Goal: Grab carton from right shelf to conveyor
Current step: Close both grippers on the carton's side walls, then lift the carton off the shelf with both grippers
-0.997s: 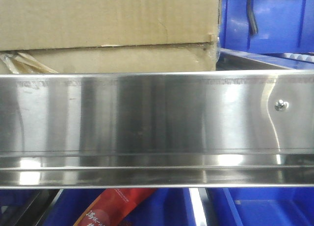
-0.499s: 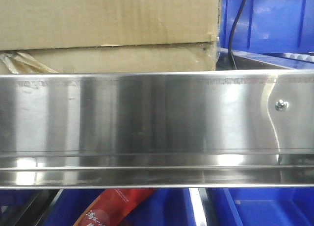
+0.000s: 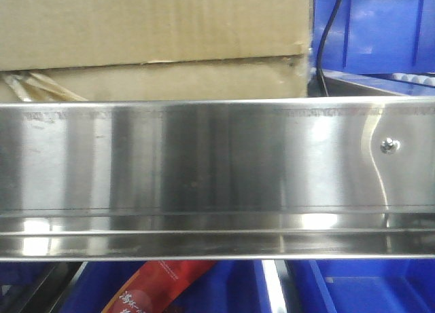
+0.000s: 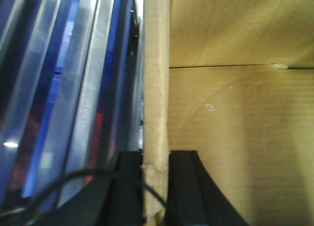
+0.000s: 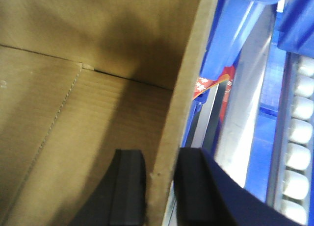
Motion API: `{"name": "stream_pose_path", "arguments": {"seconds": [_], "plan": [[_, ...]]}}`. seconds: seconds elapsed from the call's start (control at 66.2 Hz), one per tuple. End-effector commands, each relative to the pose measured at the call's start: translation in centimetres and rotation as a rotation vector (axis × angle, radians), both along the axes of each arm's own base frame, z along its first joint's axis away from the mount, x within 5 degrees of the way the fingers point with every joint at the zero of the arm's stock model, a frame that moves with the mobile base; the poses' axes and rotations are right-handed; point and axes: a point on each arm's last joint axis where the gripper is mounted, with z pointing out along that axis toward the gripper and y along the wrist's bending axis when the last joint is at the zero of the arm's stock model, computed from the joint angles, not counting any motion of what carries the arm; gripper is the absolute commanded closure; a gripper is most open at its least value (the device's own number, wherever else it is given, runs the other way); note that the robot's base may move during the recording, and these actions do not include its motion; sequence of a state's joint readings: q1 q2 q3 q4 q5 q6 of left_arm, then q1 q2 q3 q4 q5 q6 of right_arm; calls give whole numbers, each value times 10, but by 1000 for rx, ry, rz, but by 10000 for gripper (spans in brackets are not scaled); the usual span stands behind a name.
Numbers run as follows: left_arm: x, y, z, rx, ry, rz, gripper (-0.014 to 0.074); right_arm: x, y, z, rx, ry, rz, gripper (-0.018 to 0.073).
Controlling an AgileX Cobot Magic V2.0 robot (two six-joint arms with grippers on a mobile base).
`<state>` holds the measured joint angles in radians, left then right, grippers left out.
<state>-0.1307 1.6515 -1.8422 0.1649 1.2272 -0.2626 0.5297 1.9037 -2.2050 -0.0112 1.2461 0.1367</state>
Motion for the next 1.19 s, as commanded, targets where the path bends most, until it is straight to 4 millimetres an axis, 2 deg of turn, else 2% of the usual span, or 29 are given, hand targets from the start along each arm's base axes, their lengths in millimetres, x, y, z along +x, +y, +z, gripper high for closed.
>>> {"name": "stream_pose_path", "arguments": {"seconds": [0.0,0.166,0.317,0.423,0.574,0.68,0.74,0.907,1.179], "plan": [[-6,-3,9,-46,-27,-13,605,-14,-8,27,41,-80,-4,617],[-29,-7,32,-73,-96,-36,605,-39,-29,61,38,-185,-31,617],[-60,-17,58,-94,-178,-82,610,-66,-47,79,41,-226,-42,617],[-80,-27,72,-120,-224,-120,613,-84,-58,77,26,-208,-43,617],[-106,-38,87,-141,-279,-169,613,-110,-73,59,-14,-146,-40,617],[-122,-46,96,-161,-308,-218,613,-130,-85,54,-22,-132,-39,617],[-129,-52,98,-169,-314,-253,613,-143,-93,56,-15,-143,-40,617],[-137,-65,93,-187,-292,-303,613,-160,-103,66,10,-183,-42,617],[-134,-72,78,-173,-238,-320,613,-163,-104,69,17,-196,-42,617]]}}
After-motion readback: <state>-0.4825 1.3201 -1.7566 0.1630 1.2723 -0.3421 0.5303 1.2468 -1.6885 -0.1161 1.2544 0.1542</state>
